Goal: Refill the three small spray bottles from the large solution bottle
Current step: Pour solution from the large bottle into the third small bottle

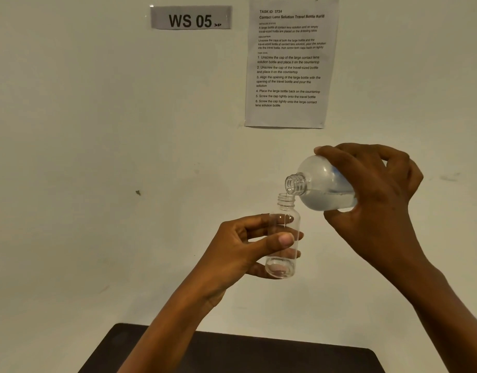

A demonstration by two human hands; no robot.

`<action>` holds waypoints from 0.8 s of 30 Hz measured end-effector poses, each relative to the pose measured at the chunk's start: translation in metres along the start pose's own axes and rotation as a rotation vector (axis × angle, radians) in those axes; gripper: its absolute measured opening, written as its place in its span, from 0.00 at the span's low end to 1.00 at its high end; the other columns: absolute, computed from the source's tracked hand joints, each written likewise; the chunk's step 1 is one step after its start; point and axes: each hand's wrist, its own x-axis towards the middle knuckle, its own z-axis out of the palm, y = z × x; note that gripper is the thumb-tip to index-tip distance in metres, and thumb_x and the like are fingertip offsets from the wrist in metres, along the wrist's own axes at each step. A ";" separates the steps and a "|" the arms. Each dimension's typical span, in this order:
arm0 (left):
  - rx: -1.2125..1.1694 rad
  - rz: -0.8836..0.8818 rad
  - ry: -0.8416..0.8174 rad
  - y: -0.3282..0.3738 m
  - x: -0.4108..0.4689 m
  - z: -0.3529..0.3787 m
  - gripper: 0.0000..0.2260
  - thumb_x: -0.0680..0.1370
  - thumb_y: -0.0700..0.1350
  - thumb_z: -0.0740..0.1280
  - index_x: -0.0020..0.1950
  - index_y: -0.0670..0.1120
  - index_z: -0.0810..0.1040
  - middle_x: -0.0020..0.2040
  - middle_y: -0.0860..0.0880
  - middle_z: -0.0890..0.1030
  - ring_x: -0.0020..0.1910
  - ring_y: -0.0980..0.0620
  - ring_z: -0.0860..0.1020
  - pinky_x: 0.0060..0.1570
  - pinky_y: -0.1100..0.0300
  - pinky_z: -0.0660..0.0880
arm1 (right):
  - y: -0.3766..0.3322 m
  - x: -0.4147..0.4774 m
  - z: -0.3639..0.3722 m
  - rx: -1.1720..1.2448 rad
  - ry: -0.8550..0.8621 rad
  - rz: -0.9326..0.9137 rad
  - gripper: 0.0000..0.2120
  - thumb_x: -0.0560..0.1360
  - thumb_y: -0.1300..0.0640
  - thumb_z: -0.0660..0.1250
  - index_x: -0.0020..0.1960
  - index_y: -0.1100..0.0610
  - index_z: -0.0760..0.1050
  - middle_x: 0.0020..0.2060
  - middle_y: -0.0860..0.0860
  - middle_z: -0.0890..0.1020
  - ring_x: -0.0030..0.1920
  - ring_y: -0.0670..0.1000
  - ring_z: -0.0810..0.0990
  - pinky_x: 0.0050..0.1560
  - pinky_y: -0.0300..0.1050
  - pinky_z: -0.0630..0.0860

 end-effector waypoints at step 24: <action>-0.010 0.001 0.005 -0.001 -0.001 -0.001 0.17 0.64 0.50 0.68 0.52 0.55 0.78 0.45 0.56 0.85 0.44 0.52 0.84 0.37 0.60 0.80 | -0.002 0.000 -0.002 -0.003 -0.014 0.004 0.30 0.62 0.60 0.69 0.64 0.51 0.70 0.58 0.53 0.75 0.61 0.56 0.62 0.60 0.29 0.43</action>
